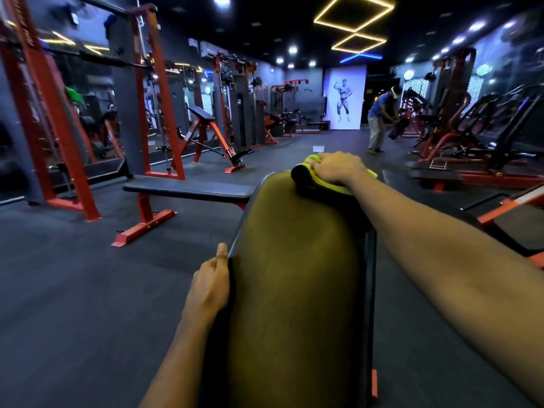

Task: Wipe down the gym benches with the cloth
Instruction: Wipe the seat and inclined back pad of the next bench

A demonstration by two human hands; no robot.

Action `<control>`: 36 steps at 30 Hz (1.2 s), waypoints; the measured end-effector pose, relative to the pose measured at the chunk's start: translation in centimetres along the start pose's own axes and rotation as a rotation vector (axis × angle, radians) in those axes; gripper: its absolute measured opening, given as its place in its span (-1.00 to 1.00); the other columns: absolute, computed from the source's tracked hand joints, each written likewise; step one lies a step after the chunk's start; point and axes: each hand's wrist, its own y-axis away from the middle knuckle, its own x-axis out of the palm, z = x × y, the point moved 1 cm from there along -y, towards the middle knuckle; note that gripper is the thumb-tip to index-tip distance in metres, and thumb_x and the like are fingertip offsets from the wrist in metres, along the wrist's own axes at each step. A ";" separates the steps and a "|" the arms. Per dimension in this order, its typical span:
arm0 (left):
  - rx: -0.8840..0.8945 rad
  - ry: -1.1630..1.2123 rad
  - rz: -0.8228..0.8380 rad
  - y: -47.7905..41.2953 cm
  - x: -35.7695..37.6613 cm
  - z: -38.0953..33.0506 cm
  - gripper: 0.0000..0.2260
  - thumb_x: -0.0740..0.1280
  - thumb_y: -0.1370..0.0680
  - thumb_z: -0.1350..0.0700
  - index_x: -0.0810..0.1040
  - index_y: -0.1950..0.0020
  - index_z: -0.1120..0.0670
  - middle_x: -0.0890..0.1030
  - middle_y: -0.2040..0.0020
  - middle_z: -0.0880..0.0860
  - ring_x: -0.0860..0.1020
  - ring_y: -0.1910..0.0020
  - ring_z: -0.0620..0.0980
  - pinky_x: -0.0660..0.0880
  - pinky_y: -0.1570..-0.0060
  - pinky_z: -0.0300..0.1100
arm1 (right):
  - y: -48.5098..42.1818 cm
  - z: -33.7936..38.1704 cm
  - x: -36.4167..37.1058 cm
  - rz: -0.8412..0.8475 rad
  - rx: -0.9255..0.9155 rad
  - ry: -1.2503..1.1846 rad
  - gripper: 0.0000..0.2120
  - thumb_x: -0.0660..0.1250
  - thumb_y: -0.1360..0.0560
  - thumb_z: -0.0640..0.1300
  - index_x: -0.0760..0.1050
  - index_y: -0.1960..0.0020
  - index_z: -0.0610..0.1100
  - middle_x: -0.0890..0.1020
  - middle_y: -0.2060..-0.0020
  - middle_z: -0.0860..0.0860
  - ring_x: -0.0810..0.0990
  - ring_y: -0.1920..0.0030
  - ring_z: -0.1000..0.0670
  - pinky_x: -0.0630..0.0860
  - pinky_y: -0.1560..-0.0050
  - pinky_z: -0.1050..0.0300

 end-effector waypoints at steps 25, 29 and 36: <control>-0.037 0.024 -0.032 -0.2 -0.1 0.9 -0.36 -0.14 -0.61 -0.33 0.43 -0.41 0.05 0.47 -0.36 0.16 0.45 -0.32 0.13 0.34 -0.29 0.09 | -2.3 9.4 2.7 0.074 -0.323 0.167 -0.37 -0.07 -0.59 0.38 0.17 -0.57 0.12 0.29 -0.54 -0.05 0.28 -0.50 -0.18 0.19 -0.47 -0.25; -0.048 0.033 -0.052 -0.2 0.0 1.0 -0.34 -0.14 -0.61 -0.32 0.40 -0.44 0.08 0.43 -0.41 0.18 0.40 -0.37 0.16 0.31 -0.32 0.09 | -0.3 12.5 3.7 0.051 -0.545 0.332 -0.47 0.00 -0.58 0.35 0.33 -0.47 0.20 0.37 -0.49 0.02 0.32 -0.44 -0.14 0.14 -0.40 -0.27; -0.056 0.060 -0.065 0.3 -0.2 0.8 -0.36 -0.13 -0.62 -0.31 0.40 -0.43 0.09 0.43 -0.41 0.19 0.40 -0.37 0.15 0.32 -0.28 0.06 | 2.2 10.8 4.2 0.018 -0.787 0.265 -0.39 -0.05 -0.57 0.41 0.34 -0.48 0.15 0.42 -0.44 0.05 0.31 -0.44 -0.08 0.18 -0.42 -0.13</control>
